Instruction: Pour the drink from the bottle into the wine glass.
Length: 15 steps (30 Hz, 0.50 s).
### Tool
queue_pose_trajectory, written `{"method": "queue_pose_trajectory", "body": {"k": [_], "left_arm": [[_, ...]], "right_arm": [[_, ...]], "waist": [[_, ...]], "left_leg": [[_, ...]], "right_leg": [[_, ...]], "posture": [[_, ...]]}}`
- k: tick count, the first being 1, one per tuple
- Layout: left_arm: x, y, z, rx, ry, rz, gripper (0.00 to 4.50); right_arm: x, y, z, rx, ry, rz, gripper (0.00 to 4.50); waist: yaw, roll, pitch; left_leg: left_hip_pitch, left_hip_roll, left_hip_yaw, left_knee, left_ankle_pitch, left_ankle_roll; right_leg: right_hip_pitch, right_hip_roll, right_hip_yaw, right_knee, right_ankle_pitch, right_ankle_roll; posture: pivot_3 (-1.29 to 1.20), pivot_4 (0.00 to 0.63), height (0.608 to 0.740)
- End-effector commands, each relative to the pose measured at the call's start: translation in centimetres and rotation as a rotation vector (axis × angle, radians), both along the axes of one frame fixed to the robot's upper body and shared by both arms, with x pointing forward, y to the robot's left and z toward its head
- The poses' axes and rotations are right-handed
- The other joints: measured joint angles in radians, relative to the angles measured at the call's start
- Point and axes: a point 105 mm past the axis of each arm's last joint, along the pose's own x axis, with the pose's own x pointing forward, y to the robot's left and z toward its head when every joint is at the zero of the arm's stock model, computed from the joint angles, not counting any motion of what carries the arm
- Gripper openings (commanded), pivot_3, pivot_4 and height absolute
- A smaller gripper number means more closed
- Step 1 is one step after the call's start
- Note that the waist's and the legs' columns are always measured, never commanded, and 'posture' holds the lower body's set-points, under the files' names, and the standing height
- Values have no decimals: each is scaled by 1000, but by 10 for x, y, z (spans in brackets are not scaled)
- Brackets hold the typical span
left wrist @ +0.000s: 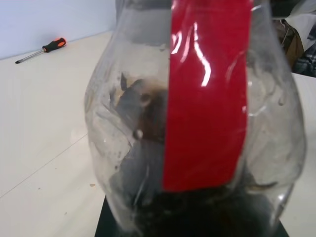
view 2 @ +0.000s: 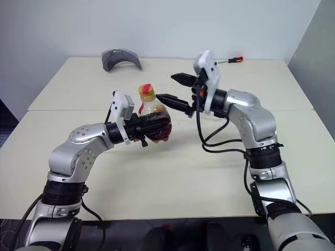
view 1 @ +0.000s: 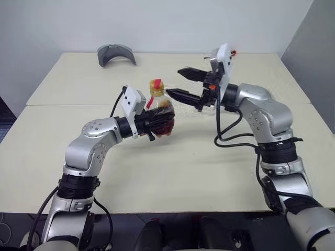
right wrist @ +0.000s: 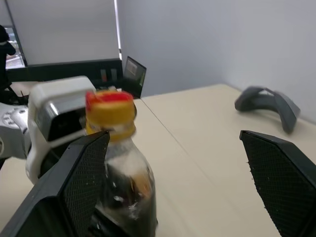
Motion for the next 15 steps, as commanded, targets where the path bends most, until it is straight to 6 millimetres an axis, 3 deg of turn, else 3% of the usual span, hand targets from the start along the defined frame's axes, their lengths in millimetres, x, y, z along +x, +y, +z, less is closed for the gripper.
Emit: {"method": "queue_pose_trajectory", "body": {"k": [1, 10, 15], "left_arm": [[-3, -4, 21, -13, -83, -31, 846], [-2, -6, 21, -11, -82, -43, 845], [-2, -6, 21, -6, -83, -46, 845]], "right_arm": [[-15, -2, 14, 19, -43, 61, 4500], [-45, 20, 27, 110, 31, 256, 4500], [-30, 36, 32, 144, 27, 195, 4500]], "waist": [[-1, 0, 0], [-2, 0, 0], [-2, 0, 0]], "left_leg": [[0, 0, 0, 0, 0, 0], [0, 0, 0, 0, 0, 0], [0, 0, 0, 0, 0, 0]], "right_leg": [[0, 0, 0, 0, 0, 0], [0, 0, 0, 0, 0, 0], [0, 0, 0, 1, 0, 0]], "posture": [[0, 150, 740], [0, 150, 740], [0, 150, 740]]}}
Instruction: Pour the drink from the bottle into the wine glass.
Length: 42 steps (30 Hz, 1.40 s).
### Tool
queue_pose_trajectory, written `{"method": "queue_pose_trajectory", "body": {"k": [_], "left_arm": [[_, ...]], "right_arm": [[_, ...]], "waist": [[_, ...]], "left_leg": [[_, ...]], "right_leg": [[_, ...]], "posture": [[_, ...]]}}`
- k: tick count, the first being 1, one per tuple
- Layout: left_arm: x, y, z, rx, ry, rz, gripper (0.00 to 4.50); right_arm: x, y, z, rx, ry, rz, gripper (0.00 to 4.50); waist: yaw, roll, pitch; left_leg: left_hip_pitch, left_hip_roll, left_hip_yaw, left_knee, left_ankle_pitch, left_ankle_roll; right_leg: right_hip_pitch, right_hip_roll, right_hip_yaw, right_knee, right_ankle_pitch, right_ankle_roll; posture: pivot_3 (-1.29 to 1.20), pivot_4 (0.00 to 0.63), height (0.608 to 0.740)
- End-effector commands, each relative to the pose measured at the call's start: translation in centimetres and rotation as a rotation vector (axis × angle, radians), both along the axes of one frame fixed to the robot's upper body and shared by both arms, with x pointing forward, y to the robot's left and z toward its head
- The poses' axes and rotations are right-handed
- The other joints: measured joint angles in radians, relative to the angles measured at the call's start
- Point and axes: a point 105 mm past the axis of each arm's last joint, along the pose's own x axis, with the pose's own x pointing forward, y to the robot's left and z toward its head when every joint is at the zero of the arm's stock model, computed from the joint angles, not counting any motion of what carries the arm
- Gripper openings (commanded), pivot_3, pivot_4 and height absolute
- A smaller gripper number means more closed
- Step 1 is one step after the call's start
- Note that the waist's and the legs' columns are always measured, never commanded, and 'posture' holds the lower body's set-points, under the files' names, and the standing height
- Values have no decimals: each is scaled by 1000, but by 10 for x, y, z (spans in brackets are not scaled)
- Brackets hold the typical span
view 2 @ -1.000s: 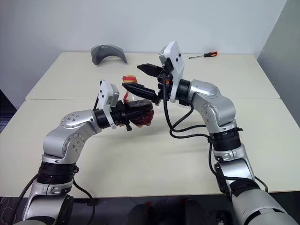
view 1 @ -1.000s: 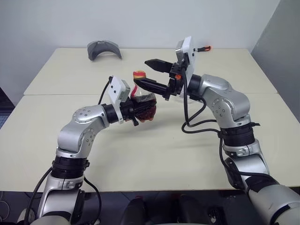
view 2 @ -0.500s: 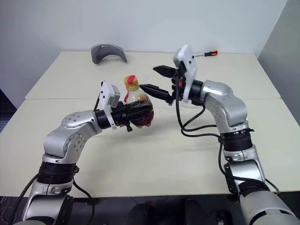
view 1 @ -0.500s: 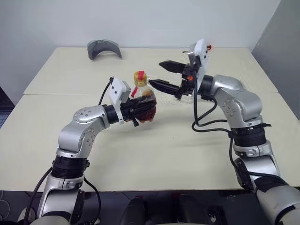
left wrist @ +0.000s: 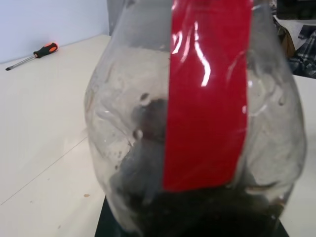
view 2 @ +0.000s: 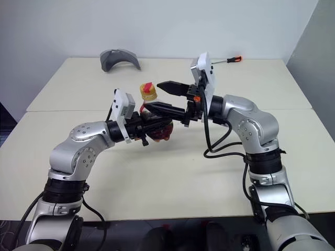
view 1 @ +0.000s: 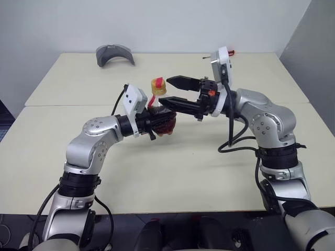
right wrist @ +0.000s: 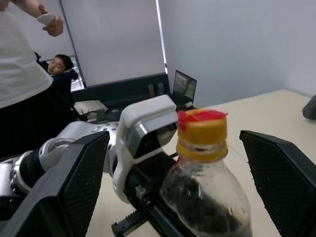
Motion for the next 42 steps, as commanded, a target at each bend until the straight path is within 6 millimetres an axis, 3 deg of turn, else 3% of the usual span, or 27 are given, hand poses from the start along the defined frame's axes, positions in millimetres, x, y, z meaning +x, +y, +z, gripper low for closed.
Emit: {"method": "queue_pose_trajectory", "body": {"k": [1, 11, 14, 21, 22, 30, 33, 36, 42], "left_arm": [[-3, -2, 17, -11, -72, -23, 845], [-3, -2, 18, -13, -74, -15, 845], [-4, -1, 17, -12, -73, -13, 845], [-5, -3, 15, -12, -67, -15, 845], [-5, -3, 15, -12, -66, -15, 845], [-11, -3, 15, -8, -62, -33, 844], [-29, -2, 7, 17, -29, -81, 842], [-49, -1, -2, 36, 3, -127, 808], [-69, 3, -3, 22, 7, -135, 794]], "right_arm": [[4, 5, 14, 26, -59, -33, 4500], [14, 16, 10, 19, -67, -49, 4500], [14, 16, 11, 25, -57, -43, 3887], [13, 15, 13, 31, -55, -29, 1424], [11, 15, 14, 38, -49, -22, 1236], [-8, 6, 30, 61, -47, 118, 1235], [-13, -3, 38, 53, -53, 167, 1235], [-14, -11, 34, -13, -95, 200, 1235], [-31, -23, 31, -86, -156, 314, 1235]], "waist": [[0, 0, 0], [0, 0, 0], [0, 0, 0], [0, 0, 0], [0, 0, 0], [0, 0, 0], [-1, 0, 0], [-5, 0, 0], [0, 0, 0]], "left_leg": [[0, 0, 0, 0, 0, 0], [0, 0, 0, 0, 0, 0], [0, 0, 0, 0, 0, 0], [0, 0, 0, 0, 0, 0], [0, 0, 0, 0, 0, 0], [0, 0, 0, 0, 0, 0], [0, 0, 0, 0, 0, 0], [0, 0, 0, 0, 0, 0], [0, 0, 0, 0, 0, 0]], "right_leg": [[0, 0, 0, 0, 0, 0], [0, 0, 0, 0, 0, 0], [0, 0, 0, 0, 0, 0], [0, 0, 0, 0, 0, 0], [0, 0, 0, 0, 0, 0], [0, 0, 0, 0, 0, 0], [0, 0, 0, 0, 0, 0], [0, 0, 1, 0, 0, 0], [0, 0, 0, 0, 0, 0]], "posture": [[0, 150, 740], [0, 150, 740], [0, 150, 740], [0, 150, 740], [0, 150, 740], [0, 150, 740], [0, 150, 740], [0, 150, 740], [0, 150, 740]]}}
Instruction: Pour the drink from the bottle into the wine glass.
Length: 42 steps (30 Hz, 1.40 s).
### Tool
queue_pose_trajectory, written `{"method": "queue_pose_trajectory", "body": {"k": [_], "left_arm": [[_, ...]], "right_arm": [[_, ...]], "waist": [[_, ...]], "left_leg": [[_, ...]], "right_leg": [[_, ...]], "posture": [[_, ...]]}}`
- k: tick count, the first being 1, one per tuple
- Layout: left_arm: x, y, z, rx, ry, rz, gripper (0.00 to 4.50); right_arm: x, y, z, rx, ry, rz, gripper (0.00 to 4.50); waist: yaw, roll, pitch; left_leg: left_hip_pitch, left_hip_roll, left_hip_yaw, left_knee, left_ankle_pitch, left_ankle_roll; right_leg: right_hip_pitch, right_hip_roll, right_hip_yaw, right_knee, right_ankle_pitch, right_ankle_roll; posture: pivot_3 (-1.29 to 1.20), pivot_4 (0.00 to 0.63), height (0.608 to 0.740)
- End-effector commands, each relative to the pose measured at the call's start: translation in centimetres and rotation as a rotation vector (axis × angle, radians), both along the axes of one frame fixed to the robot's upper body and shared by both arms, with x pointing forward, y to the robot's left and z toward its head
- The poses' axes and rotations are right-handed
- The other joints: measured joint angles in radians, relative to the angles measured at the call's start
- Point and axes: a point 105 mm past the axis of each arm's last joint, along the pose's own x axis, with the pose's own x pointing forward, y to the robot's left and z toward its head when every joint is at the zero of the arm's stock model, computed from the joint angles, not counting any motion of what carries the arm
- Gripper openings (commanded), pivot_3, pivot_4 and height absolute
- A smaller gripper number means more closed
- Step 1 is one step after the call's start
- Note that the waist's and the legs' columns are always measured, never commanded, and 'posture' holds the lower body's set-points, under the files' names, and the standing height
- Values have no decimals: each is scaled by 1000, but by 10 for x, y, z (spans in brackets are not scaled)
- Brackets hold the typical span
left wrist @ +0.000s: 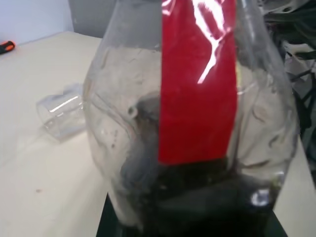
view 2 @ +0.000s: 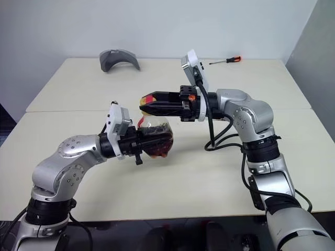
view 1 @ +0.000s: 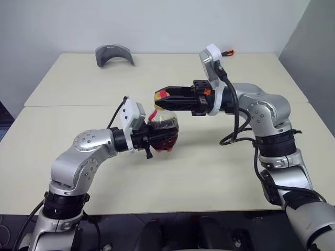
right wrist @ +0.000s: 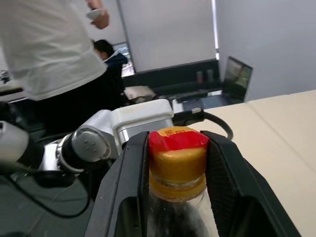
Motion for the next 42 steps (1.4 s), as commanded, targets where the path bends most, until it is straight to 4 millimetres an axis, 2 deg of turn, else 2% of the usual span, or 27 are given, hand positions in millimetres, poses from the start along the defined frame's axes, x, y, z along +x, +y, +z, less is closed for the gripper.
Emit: {"method": "queue_pose_trajectory", "body": {"k": [1, 7, 17, 19, 21, 24, 30, 32, 34, 37, 39, 42], "left_arm": [[-13, 7, 3, 2, -6, -12, 794], [-16, 5, 3, -1, -1, -27, 792], [-11, 1, 5, -18, -14, -32, 771], [-10, 2, 7, -17, -19, -26, 771], [-7, 4, 10, -20, -31, -9, 771], [-4, 6, 11, -17, -38, 20, 771], [-9, 6, 8, -14, -24, 28, 771], [-7, 3, 8, -19, -24, 28, 771], [-4, 0, 9, -29, -25, 26, 771], [-3, -3, 10, -37, -27, 22, 771], [0, -9, 12, -48, -35, 8, 771], [2, -13, 15, -57, -41, -6, 771]], "right_arm": [[-12, -24, 34, 53, -181, 23, 1235], [-13, -27, 39, 53, -348, 24, 1235], [-9, -35, 40, 54, -281, -25, 1235], [-6, -42, 32, 19, -259, -57, 1235], [-3, -53, 10, -35, -212, -109, 1235], [-2, -85, -54, -130, -55, -251, 1235], [-3, -114, -115, -244, -34, -479, 1235], [8, -128, -140, -295, -37, -658, 1235], [17, -137, -153, -303, -26, -781, 1235], [25, -142, -160, -304, -41, -880, 1235], [40, -149, -169, -281, -14, -1026, 1235], [50, -153, -177, -259, 27, -1146, 1235]], "waist": [[1, 0, 0], [2, 0, 0], [3, 0, 0], [3, 0, 0], [6, -1, 0], [23, -5, -3], [18, -2, -1], [17, -2, -1], [17, -2, -1], [16, -2, -1], [16, -2, -1], [16, -2, -1]], "left_leg": [[0, 0, 0, 0, 0, 0], [0, 0, 0, 0, 0, 0], [0, 0, 0, 0, 0, 0], [0, 0, 0, 0, 0, 0], [0, 0, 0, 0, 0, 0], [-1, 0, -1, 0, 0, 0], [0, 1, 3, 1, -2, 3], [1, 2, 1, 0, -2, 3], [1, 2, 1, 0, -2, 3], [1, 1, 3, 0, 0, 0], [1, 1, 3, 1, 0, -1], [1, 1, 3, 0, 1, -1]], "right_leg": [[0, 0, 0, 0, 0, 0], [0, 0, 0, 0, 0, 0], [0, 0, 0, 0, 0, 0], [0, 0, 0, 0, 0, 0], [0, 0, 0, -1, 0, 0], [2, 0, -1, -2, 0, 0], [1, 0, 2, 0, 0, 0], [1, 2, 0, 0, 0, 0], [2, 2, 0, 0, 0, 0], [2, 1, 2, 0, 0, 0], [2, 1, 2, 0, 0, 0], [2, 1, 1, 0, 0, 0]], "posture": [[0, 150, 740], [0, 150, 740], [0, 150, 740], [0, 150, 740], [0, 150, 740], [0, 150, 740], [0, 150, 740], [0, 150, 740], [0, 150, 740], [0, 150, 740], [0, 150, 740], [0, 150, 740]]}}
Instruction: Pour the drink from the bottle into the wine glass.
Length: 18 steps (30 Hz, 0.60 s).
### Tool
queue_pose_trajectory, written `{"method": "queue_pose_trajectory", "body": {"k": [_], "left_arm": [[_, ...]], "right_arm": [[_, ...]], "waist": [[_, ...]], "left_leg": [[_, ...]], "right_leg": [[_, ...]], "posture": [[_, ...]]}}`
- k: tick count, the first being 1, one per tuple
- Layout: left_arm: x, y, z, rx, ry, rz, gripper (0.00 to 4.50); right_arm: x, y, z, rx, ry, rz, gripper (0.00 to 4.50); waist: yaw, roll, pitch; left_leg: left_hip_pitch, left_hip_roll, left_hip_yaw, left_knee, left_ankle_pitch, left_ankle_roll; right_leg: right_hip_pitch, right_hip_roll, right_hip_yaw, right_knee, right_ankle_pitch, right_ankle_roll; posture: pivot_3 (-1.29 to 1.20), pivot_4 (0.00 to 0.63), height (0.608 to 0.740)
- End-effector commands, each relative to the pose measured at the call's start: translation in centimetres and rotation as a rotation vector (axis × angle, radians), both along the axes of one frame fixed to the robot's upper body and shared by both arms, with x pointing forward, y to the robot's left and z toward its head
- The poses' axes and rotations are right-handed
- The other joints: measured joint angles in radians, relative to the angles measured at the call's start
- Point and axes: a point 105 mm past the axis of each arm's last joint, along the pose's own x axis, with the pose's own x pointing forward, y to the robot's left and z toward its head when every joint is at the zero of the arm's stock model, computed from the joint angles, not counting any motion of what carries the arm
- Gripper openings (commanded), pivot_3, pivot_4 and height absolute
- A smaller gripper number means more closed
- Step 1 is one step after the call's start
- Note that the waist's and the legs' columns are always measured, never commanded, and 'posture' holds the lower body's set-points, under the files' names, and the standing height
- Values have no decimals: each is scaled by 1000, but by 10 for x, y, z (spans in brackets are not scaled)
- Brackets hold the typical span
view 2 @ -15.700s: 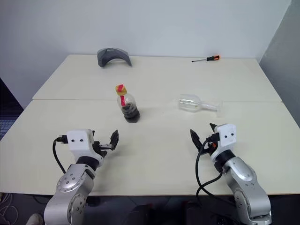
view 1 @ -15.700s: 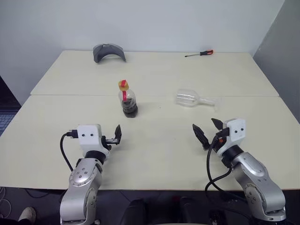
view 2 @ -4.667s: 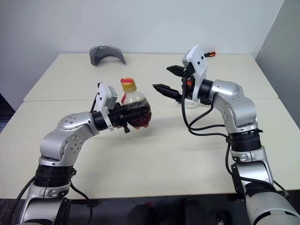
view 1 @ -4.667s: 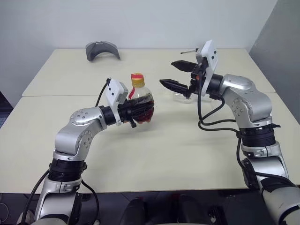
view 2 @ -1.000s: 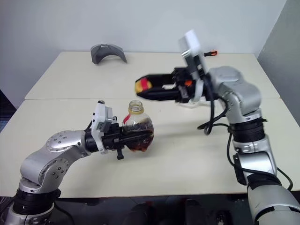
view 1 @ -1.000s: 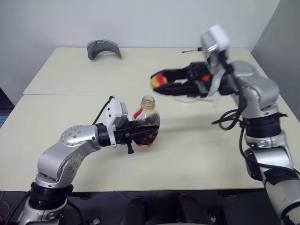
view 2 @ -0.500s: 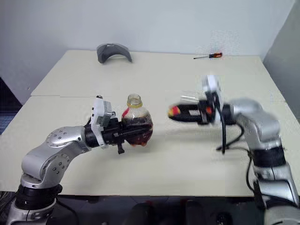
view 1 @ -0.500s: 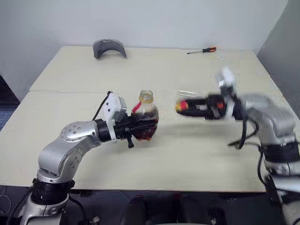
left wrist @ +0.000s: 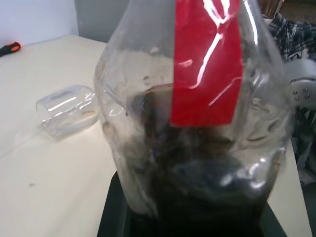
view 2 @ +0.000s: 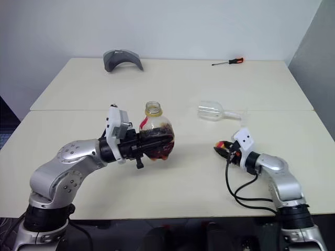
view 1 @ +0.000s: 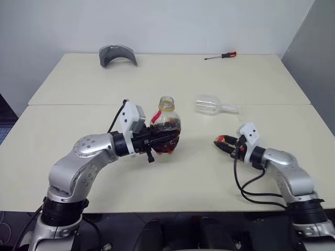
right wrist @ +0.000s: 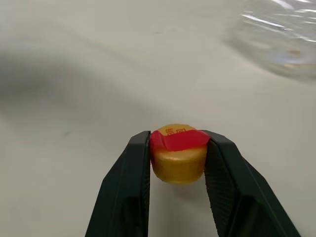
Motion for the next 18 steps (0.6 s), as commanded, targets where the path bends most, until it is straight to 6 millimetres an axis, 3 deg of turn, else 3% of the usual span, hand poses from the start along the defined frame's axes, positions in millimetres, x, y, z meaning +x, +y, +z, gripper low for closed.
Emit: {"method": "queue_pose_trajectory", "body": {"k": [1, 4, 8, 14, 18], "left_arm": [[0, -5, 13, -15, -58, -23, 771], [1, -5, 14, -13, -59, -28, 771], [1, -5, 14, -9, -59, -34, 771], [0, -4, 12, -11, -55, -31, 771], [1, 0, 10, -13, -48, 0, 771]], "right_arm": [[10, -11, 3, 5, -35, -131, 1235], [12, -13, -3, -1, -18, -170, 1235], [2, -21, -16, -40, 43, -173, 2496], [-4, -18, -9, -46, 31, -159, 4491], [-20, -12, 16, -3, 11, -58, 4491]], "waist": [[0, 0, 0], [-1, 0, 0], [-1, 0, 0], [6, 0, 0], [7, 0, 0]], "left_leg": [[0, 0, 0, 0, 0, 0], [0, 0, 1, 0, 0, 0], [0, 0, 0, 0, 0, 0], [0, -1, 0, 0, 0, 0], [0, -1, 0, 0, 0, 0]], "right_leg": [[0, 0, 0, 0, 0, 0], [0, 0, 1, -1, 0, 0], [0, 0, 0, 0, 0, 0], [1, 0, 0, 0, 0, 0], [1, 0, 0, 0, 0, 0]], "posture": [[0, 150, 740], [0, 150, 740], [0, 150, 740], [0, 150, 740], [0, 150, 740]]}}
